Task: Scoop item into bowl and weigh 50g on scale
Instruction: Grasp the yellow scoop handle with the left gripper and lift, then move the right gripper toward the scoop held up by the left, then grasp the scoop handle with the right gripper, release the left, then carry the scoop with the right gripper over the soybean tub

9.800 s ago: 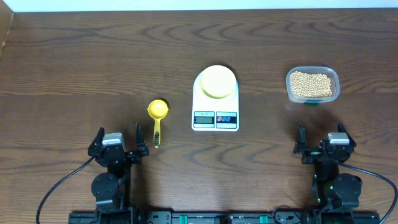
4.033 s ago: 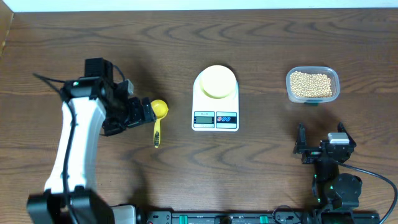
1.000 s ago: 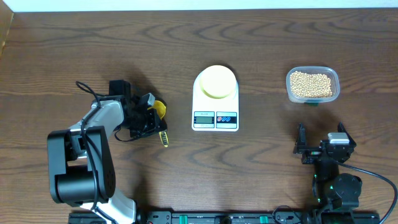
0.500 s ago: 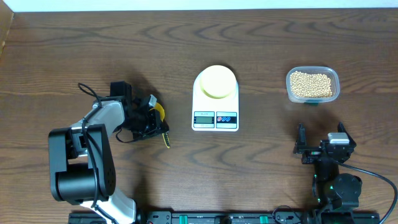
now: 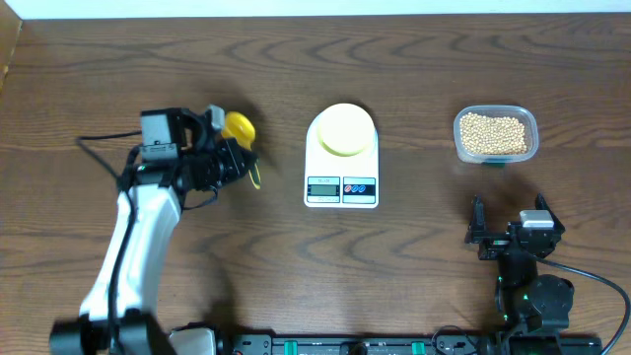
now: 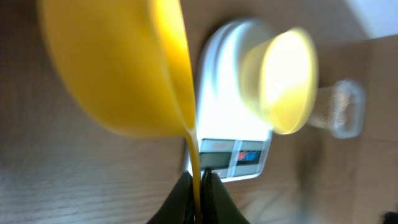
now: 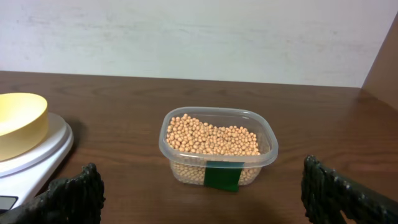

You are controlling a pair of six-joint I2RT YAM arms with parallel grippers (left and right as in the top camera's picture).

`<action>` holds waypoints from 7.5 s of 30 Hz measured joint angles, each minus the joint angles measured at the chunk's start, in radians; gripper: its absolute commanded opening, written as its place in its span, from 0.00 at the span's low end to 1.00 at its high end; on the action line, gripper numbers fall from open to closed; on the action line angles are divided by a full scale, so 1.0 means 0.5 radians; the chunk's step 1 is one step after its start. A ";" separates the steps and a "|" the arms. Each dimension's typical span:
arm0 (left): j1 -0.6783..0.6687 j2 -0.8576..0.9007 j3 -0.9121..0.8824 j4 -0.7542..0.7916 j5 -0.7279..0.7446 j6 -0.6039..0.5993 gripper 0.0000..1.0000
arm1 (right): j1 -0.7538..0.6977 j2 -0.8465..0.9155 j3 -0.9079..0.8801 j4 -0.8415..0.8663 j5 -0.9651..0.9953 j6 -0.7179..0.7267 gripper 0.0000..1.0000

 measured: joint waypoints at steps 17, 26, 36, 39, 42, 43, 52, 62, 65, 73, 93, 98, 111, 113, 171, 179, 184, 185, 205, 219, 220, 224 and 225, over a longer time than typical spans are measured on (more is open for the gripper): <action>0.000 -0.401 0.002 0.725 0.005 -0.526 0.07 | 0.000 0.001 0.000 0.009 0.001 0.000 0.99; 0.000 -0.401 0.002 1.034 0.003 -0.710 0.07 | 0.000 0.001 -0.002 0.394 -0.130 0.034 0.99; 0.000 -0.401 0.002 1.167 -0.060 -0.819 0.07 | -0.040 0.050 0.240 0.652 0.013 0.122 0.99; 0.000 -0.401 0.002 1.208 -0.070 -0.838 0.07 | -0.080 0.229 0.560 0.420 0.067 0.132 0.99; 0.000 -0.401 0.002 1.249 -0.073 -0.864 0.07 | -0.112 0.501 0.925 0.198 0.098 0.136 0.99; 0.000 -0.401 0.002 1.274 -0.073 -0.884 0.07 | -0.116 0.617 1.048 0.146 0.102 0.137 0.99; 0.000 -0.403 0.002 1.537 -0.124 -1.149 0.07 | -0.117 1.704 1.884 -0.037 -0.272 0.160 0.99; -0.198 -0.401 0.002 1.775 -0.356 -1.291 0.07 | -0.100 2.491 2.137 0.805 -1.621 0.624 0.99; -0.292 -0.398 0.002 1.842 -0.502 -1.331 0.07 | -0.055 2.612 2.154 0.971 -1.669 0.977 0.99; -0.466 -0.331 0.002 2.001 -0.718 -1.489 0.07 | 0.260 2.870 2.153 1.041 -1.405 1.717 0.99; -0.628 -0.245 0.002 2.013 -0.622 -1.566 0.07 | 0.850 3.233 2.152 1.669 -1.352 2.419 0.65; -0.632 -0.142 0.002 2.008 -0.524 -1.566 0.07 | 0.851 3.294 2.152 1.745 -1.462 2.610 0.64; -0.642 -0.084 0.002 2.067 -0.487 -1.553 0.07 | 0.851 3.311 2.152 1.784 -1.534 2.810 0.57; -0.642 -0.084 0.002 2.067 -0.487 -1.540 0.07 | 0.851 3.311 2.152 1.746 -1.539 2.822 0.54; -0.709 -0.084 0.002 2.066 -0.474 -1.476 0.17 | 0.851 3.312 2.152 1.675 -1.569 3.065 0.02; -0.710 -0.084 0.002 2.060 -0.473 -1.490 0.67 | 0.851 3.312 2.152 1.662 -1.533 2.812 0.01; -0.710 -0.084 0.002 1.994 -0.473 -1.447 0.78 | 0.822 3.312 2.153 1.472 -1.448 2.578 0.02; -0.710 -0.084 0.002 1.978 -0.473 -1.420 0.79 | 0.807 3.313 2.153 1.415 -1.426 2.522 0.01; -0.506 -0.130 0.017 0.739 -0.490 -0.875 0.96 | 0.531 2.599 2.454 -1.018 -0.472 1.100 0.01; -0.506 -0.134 0.018 0.530 -0.490 -0.678 0.95 | 0.460 2.600 2.464 -1.611 0.185 0.960 0.01; -0.506 -0.134 0.018 0.531 -0.490 -0.656 0.95 | 0.460 2.600 2.464 -1.601 0.225 0.959 0.01; -0.506 -0.135 0.018 0.488 -0.490 -0.590 0.95 | 0.437 2.600 2.464 -1.471 0.325 0.938 0.01; -0.506 -0.136 0.024 0.447 -0.491 -0.582 0.95 | 0.419 2.600 2.464 -1.439 0.323 0.917 0.01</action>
